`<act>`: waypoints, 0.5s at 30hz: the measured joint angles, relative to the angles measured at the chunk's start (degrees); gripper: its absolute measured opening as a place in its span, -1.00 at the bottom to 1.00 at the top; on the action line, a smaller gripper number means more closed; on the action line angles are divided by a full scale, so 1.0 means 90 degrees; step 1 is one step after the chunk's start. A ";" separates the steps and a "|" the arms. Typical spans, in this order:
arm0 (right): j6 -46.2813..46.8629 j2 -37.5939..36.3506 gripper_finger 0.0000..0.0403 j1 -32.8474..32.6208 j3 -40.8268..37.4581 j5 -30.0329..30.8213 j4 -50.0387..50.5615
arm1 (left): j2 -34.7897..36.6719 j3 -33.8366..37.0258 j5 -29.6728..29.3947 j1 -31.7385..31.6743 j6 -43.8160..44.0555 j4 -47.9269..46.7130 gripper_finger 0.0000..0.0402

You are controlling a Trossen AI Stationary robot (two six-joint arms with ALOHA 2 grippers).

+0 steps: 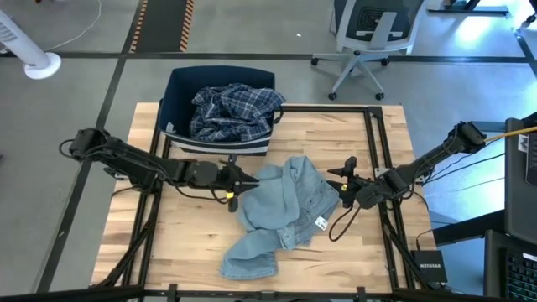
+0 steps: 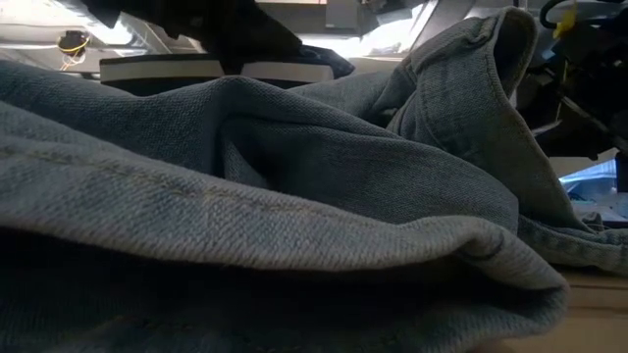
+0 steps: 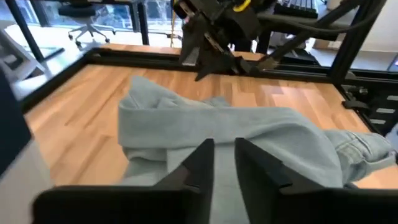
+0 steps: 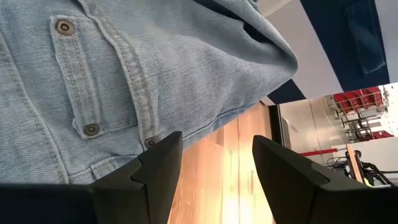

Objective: Sort clothes
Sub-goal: Put the blue pants into the laundry bin

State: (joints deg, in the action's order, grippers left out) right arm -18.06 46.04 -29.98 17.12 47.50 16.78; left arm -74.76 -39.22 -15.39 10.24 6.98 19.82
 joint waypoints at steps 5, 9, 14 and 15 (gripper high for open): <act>0.0000 0.0000 0.06 0.0000 0.0002 0.0003 0.0004 | -0.0229 0.0000 0.0115 0.0101 0.0345 -0.0245 -0.40; 0.0064 0.0002 0.06 -0.0002 0.0002 0.0000 -0.0002 | -0.0380 0.0000 0.0152 0.0342 0.0465 -0.0465 -0.22; 0.0150 0.0000 0.06 -0.0001 0.0002 0.0003 -0.0008 | -0.0402 0.0000 0.0150 0.0616 0.0228 -0.0651 -0.13; 0.0150 0.0000 0.06 0.0000 0.0002 0.0003 -0.0022 | -0.0387 0.0000 0.0145 0.0662 0.0222 -0.0654 -0.13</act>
State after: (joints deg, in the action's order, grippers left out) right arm -16.71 46.04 -29.98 17.15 47.53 16.58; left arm -78.24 -39.22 -14.09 16.20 8.98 13.93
